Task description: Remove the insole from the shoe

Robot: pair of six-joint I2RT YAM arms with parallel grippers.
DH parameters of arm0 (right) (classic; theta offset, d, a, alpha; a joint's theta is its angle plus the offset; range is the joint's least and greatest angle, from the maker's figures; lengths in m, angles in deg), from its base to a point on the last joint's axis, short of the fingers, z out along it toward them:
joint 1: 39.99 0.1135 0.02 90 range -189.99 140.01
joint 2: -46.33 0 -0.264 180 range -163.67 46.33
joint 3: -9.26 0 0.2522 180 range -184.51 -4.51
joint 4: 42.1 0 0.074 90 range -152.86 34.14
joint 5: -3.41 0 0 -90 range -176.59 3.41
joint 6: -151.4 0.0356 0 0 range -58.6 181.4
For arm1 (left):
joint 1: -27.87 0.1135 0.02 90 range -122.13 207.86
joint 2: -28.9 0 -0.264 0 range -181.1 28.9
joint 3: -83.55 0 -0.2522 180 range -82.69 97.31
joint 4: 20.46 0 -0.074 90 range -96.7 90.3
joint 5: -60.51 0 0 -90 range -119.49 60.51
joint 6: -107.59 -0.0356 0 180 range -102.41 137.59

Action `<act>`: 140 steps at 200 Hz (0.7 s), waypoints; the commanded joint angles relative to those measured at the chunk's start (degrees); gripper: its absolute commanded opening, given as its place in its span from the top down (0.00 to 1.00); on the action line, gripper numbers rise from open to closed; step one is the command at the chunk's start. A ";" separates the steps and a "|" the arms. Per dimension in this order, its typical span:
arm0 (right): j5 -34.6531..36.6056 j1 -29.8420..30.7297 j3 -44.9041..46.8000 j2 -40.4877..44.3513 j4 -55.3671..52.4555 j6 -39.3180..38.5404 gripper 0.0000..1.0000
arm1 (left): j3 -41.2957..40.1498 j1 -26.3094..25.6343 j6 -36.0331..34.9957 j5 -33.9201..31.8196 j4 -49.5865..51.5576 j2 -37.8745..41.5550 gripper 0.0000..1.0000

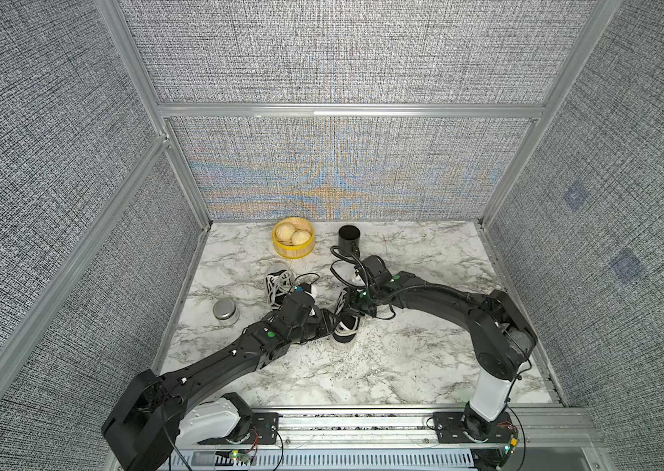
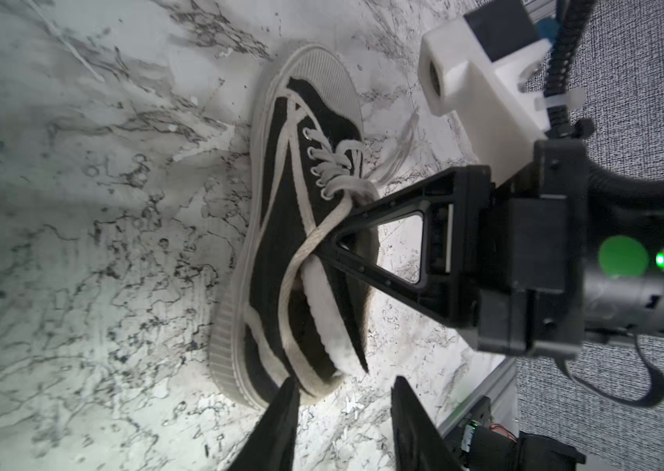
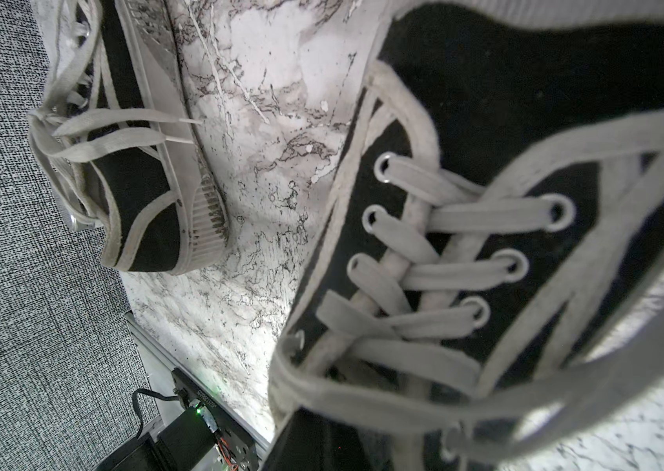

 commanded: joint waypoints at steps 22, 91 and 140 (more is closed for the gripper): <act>2.28 0.11 0.46 -0.07 2.69 0.30 1.00 | 1.11 1.14 4.51 4.00 -2.44 -4.20 0.58; 2.36 1.12 2.73 1.04 5.45 1.89 1.00 | 6.66 2.11 3.23 9.55 -2.42 -13.70 0.79; 3.86 0.69 2.72 3.04 5.20 1.14 1.00 | 6.00 2.42 4.26 11.42 -3.05 -14.56 0.97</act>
